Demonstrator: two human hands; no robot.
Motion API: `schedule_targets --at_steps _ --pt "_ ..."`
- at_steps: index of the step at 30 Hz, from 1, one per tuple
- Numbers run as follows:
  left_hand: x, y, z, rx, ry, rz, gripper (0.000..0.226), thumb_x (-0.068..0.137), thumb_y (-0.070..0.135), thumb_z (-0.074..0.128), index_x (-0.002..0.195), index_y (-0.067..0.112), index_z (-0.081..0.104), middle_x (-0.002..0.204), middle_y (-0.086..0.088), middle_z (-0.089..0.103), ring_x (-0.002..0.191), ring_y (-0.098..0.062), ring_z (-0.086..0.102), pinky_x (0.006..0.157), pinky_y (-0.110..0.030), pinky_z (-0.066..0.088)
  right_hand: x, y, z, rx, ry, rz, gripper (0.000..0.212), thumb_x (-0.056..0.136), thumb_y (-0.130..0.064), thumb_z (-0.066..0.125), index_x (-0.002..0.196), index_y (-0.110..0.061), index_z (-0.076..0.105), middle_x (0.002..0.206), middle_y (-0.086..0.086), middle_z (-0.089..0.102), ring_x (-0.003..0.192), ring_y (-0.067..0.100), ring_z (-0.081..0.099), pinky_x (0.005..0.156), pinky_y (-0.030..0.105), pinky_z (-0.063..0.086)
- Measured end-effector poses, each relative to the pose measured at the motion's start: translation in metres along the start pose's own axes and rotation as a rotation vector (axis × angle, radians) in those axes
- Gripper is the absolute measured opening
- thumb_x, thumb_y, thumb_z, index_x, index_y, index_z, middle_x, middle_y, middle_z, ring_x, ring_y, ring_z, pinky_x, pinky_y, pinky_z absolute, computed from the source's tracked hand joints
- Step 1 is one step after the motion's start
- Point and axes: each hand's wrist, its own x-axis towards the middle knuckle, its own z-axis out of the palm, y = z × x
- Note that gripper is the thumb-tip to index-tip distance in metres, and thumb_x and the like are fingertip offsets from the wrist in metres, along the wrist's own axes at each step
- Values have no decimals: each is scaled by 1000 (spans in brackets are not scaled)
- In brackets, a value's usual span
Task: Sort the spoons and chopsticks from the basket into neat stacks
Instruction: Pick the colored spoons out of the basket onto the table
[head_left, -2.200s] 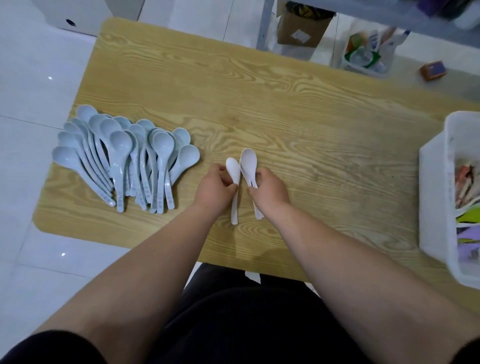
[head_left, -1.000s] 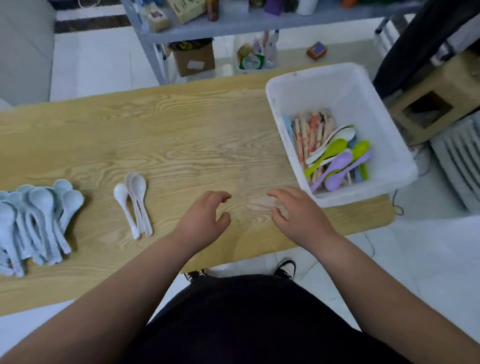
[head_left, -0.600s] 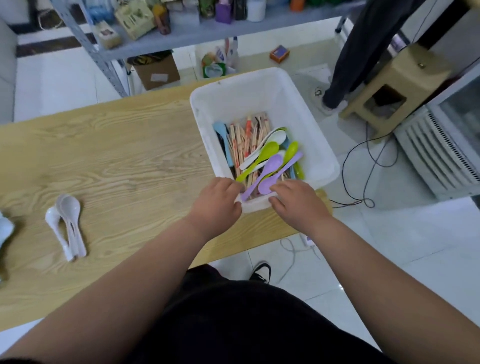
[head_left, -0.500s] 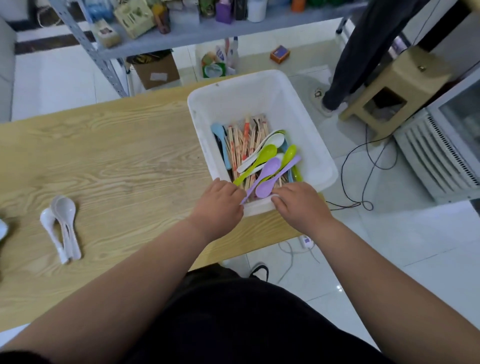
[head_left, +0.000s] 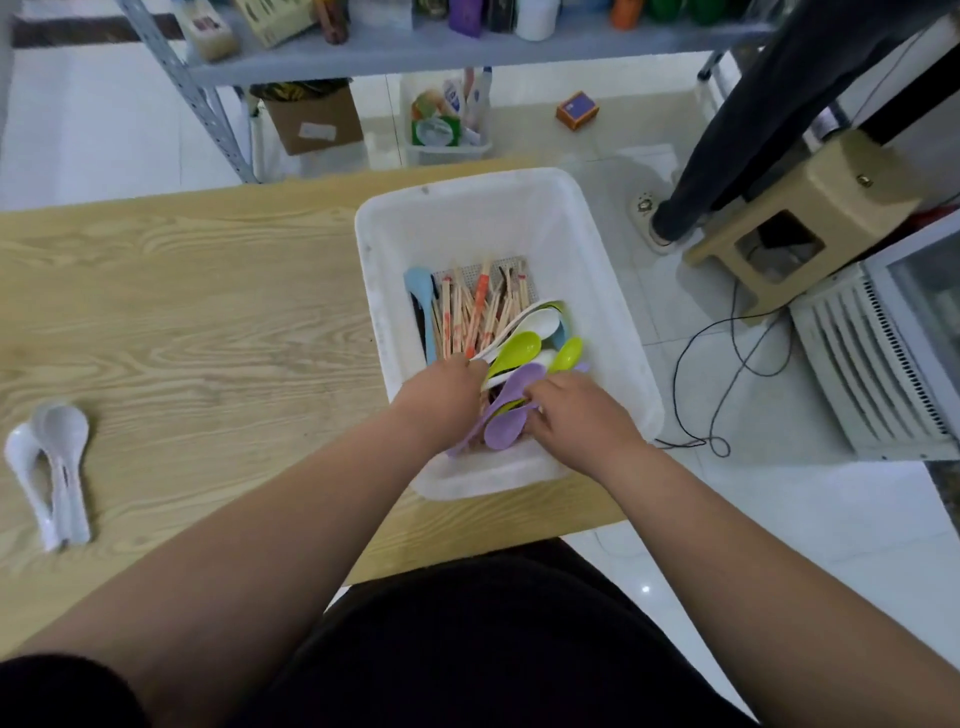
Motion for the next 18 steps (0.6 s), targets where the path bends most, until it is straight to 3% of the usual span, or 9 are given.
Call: schedule_targets --at_steps 5,9,11,15,18 --pt "43 3 -6 -76 24 -200 30 93 0 47 122 9 49 120 -14 51 108 -34 57 83 -39 46 58 16 -8 -70 -40 -223 16 78 -6 62 93 -3 67 95 16 64 95 39 59 78 46 53" --pt "64 6 2 -53 -10 -281 20 97 11 49 117 13 54 118 -13 54 103 -34 62 83 -45 54 77 20 -6 -184 -53 -444 20 60 -10 86 71 -7 68 72 11 61 70 35 61 56 37 50" --pt "66 7 6 -55 -18 -304 19 97 13 50 116 14 56 116 -12 56 103 -34 63 82 -44 53 82 21 2 -191 -41 -473 23 57 -14 90 68 -9 70 69 9 60 65 34 60 53 34 48" --pt "65 9 7 -82 -19 -337 15 95 14 52 107 15 61 109 -12 64 98 -33 65 80 -40 53 86 25 14 -139 -69 -449 19 68 -16 86 77 -8 71 75 12 65 71 36 61 56 36 48" --pt "63 10 7 -62 -65 -338 19 95 14 53 112 14 62 111 -12 65 99 -34 66 84 -42 56 88 24 9 -111 -127 -403 21 88 -27 69 92 -7 71 95 16 66 93 39 59 71 44 49"
